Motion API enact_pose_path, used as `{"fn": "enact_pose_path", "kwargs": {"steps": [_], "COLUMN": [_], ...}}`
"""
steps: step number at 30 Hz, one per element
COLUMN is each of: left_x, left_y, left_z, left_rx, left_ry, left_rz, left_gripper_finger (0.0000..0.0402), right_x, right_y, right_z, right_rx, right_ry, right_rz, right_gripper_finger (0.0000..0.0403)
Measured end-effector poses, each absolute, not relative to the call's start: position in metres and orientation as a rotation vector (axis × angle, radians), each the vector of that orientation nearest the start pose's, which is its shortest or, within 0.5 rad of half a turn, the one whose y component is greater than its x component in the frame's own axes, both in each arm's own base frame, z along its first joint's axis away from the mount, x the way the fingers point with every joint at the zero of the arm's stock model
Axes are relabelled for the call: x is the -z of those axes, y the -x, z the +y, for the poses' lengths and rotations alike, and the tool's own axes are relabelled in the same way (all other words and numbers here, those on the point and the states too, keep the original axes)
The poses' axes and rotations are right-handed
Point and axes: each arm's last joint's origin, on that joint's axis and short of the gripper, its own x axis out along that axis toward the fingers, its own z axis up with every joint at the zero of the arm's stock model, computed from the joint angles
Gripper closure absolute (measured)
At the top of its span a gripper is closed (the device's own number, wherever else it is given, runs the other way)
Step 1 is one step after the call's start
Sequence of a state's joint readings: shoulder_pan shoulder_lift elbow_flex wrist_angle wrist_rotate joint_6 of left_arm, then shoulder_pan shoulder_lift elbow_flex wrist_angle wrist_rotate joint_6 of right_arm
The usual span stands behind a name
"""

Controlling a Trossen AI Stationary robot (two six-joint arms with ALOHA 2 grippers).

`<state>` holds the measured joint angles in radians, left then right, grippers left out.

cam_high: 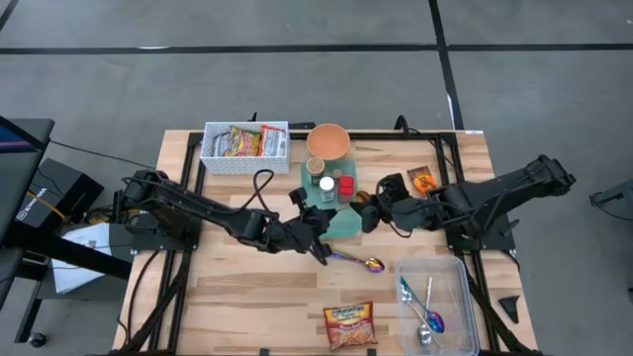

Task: Pick & Place Food Item
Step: Put the gold spoon into the transparent bin

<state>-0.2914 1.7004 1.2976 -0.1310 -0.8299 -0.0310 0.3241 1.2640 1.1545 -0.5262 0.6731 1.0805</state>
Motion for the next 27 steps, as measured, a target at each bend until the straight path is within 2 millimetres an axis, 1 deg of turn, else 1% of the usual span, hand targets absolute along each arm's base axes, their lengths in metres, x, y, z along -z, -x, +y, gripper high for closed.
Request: {"fn": "enact_pose_path", "kwargs": {"steps": [3,6,8,11,12,13,18,22,27], "left_x": [-0.2801,-0.2800,-0.2801,-0.2802,-0.2805,-0.2805,-0.2804,-0.2797,-0.2833], "left_y": [-0.3679,-0.3679,-0.3679,-0.3679,-0.3676,-0.3674,-0.3675,-0.3671,-0.3641], "left_z": [-0.0903,-0.0902,-0.0900,-0.0902,-0.0903,-0.0903,-0.0903,-0.0909,-0.0950], "left_rx": [-0.528,-0.527,-0.531,-0.532,-0.535,-0.540,-0.543,-0.544,-0.547], "left_ry": [-0.257,-0.257,-0.257,-0.256,-0.256,-0.257,-0.213,-0.188,-0.153], "left_rz": [0.447,0.448,0.447,0.445,0.444,0.444,0.433,0.432,0.409], "left_gripper_finger": [0.0396,0.0396,0.0398,0.0398,0.0397,0.0397,0.0379,0.0345,0.0306], "right_x": [-0.3339,-0.3340,-0.3343,-0.3331,-0.3317,-0.3318,-0.3314,-0.3355,-0.3376], "right_y": [-0.2555,-0.2553,-0.2549,-0.2538,-0.2535,-0.2536,-0.2534,-0.2548,-0.2542], "right_z": [0.0675,0.0673,0.0670,0.0665,0.0663,0.0666,0.0662,0.0677,0.0674], "right_rx": [0.578,0.582,0.579,0.592,0.597,0.595,0.598,0.582,0.577], "right_ry": [-0.755,-0.760,-0.762,-0.743,-0.734,-0.730,-0.730,-0.739,-0.694], "right_rz": [0.323,0.319,0.321,0.331,0.338,0.338,0.342,0.313,0.326], "right_gripper_finger": [0.0211,0.0250,0.0288,0.0360,0.0377,0.0384,0.0384,0.0384,0.0384]}}
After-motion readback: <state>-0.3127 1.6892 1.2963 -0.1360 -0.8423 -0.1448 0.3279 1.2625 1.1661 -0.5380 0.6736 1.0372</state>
